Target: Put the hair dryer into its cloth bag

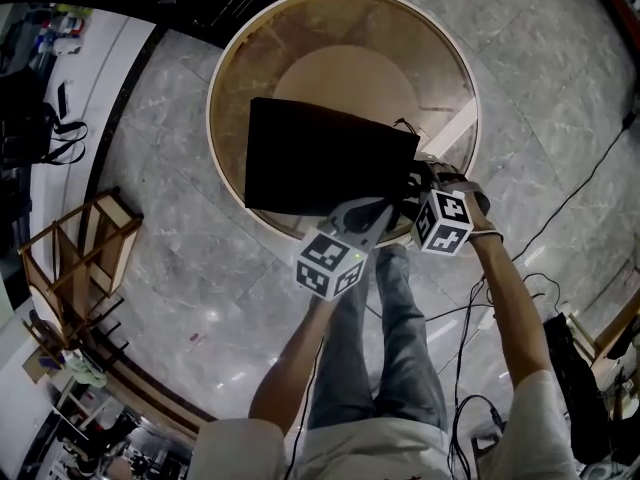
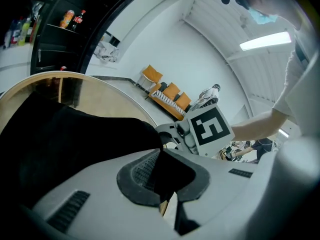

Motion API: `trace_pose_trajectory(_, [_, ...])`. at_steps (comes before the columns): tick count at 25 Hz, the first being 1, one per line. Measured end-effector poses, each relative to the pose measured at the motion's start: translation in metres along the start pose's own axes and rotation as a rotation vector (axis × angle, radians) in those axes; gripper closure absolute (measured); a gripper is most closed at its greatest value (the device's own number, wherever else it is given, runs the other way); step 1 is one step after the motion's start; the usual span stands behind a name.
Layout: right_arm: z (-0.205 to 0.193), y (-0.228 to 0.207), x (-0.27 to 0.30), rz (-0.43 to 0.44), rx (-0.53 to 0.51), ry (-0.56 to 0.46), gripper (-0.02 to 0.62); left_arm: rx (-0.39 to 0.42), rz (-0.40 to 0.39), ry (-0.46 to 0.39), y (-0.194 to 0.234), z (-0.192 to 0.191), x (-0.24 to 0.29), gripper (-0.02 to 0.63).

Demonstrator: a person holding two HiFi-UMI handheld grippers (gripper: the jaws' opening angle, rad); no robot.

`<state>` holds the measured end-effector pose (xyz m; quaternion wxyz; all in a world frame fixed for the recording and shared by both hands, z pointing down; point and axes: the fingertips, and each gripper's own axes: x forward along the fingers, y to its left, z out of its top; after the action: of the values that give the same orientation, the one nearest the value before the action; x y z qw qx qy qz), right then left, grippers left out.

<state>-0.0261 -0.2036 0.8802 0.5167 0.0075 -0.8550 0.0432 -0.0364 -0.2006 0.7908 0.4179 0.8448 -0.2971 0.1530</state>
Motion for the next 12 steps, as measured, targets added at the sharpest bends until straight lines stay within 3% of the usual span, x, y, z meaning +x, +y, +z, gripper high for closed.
trace_pose_trajectory(6, [-0.03,-0.003,-0.01,-0.063,0.069,0.03,0.287,0.001,0.008,0.015,-0.001,-0.004,0.001,0.568])
trace_pose_trajectory(12, [-0.033,-0.002,-0.013,-0.126,0.032,0.033,0.339,0.005,0.013,0.028,-0.002,-0.005,0.003,0.568])
